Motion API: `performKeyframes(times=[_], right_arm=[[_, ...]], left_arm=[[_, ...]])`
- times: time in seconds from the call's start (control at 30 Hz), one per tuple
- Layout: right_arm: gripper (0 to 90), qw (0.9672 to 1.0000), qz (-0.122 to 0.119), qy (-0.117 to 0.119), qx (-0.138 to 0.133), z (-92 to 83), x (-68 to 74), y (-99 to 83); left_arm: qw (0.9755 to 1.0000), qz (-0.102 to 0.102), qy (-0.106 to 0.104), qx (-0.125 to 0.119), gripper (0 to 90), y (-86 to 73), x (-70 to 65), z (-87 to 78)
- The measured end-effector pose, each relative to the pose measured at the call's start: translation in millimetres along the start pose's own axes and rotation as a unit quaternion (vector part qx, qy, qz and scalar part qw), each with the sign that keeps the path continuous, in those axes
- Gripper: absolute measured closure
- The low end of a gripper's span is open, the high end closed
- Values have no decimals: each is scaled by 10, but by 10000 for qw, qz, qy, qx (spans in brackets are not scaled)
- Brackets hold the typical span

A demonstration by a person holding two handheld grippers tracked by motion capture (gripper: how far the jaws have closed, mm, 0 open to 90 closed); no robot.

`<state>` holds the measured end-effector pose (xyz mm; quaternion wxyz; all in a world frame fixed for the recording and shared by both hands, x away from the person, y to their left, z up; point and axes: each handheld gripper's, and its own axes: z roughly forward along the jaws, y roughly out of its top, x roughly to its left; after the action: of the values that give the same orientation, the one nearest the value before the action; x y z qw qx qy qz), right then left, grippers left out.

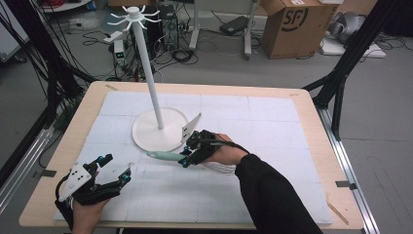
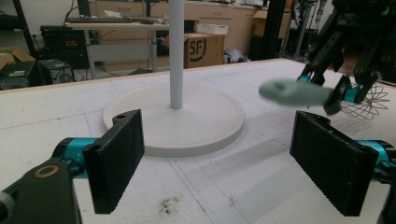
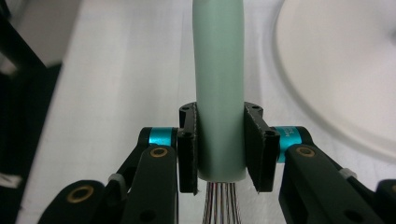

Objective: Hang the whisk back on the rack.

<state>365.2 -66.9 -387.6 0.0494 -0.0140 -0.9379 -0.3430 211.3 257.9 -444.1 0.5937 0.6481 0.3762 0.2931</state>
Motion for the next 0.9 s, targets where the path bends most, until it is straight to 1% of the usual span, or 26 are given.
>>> performKeyframes(times=[0.03, 0.07, 0.1, 0.13, 0.3, 0.33, 0.4, 0.47, 0.5, 0.53, 0.57, 0.63, 0.7, 0.73, 0.77, 0.8, 0.83, 0.9], right_arm=[[693, 9999, 56, 11, -117, -36, -8, 4], [693, 9999, 56, 11, -117, -36, -8, 4], [693, 9994, 124, 28, -313, -104, -31, 11], [693, 9991, 150, 17, -401, -133, -38, 14], [693, 9972, 245, -65, -704, -294, -66, 54], [693, 9966, 276, -58, -776, -332, -69, 74], [693, 9952, 265, -71, -944, -417, -79, 124], [692, 9928, 361, -39, -1142, -517, -83, 171], [692, 9928, 361, -39, -1142, -517, -83, 171], [693, 9901, 337, -38, -1361, -606, -100, 218], [693, 9896, 378, -56, -1389, -655, -97, 237], [692, 9879, 349, -110, -1508, -733, -104, 275], [692, 9869, 356, -112, -1572, -809, -111, 306], [692, 9857, 363, -121, -1641, -836, -115, 316], [692, 9839, 399, -113, -1740, -879, -124, 329], [692, 9839, 399, -113, -1740, -879, -124, 329], [693, 9815, 457, -81, -1856, -944, -136, 350], [693, 9793, 494, -48, -1960, -1001, -152, 376]], left_arm=[[10000, -4, 5, -1, 182, 1, 1, -3], [10000, -4, 5, -1, 182, 1, 1, -3], [10000, -5, 7, -1, 182, 0, 1, -4], [10000, 1, 9, -1, 182, 0, 3, -6], [10000, -51, 2, -18, 182, -4, 3, -7], [10000, -55, 4, -19, 182, -5, 4, -7], [10000, -56, 5, -17, 182, -5, 4, -7], [10000, -39, 6, -2, 182, -6, 8, -10], [10000, -48, 5, -16, 182, -6, 8, -10], [10000, -36, 3, -5, 182, -6, 10, -16], [10000, -67, 5, -25, 182, -7, 6, -16], [10000, -72, 1, -24, 182, -9, 7, -17], [10000, -78, 2, -16, 182, -10, 6, -21], [10000, -79, 4, -15, 182, -10, 6, -23], [10000, -75, 4, -23, 182, -10, 7, -23], [10000, -75, 4, -23, 182, -10, 7, -23], [10000, -76, 10, -25, 182, -10, 6, -25], [10000, -85, 8, -18, 182, -12, 6, -28]])
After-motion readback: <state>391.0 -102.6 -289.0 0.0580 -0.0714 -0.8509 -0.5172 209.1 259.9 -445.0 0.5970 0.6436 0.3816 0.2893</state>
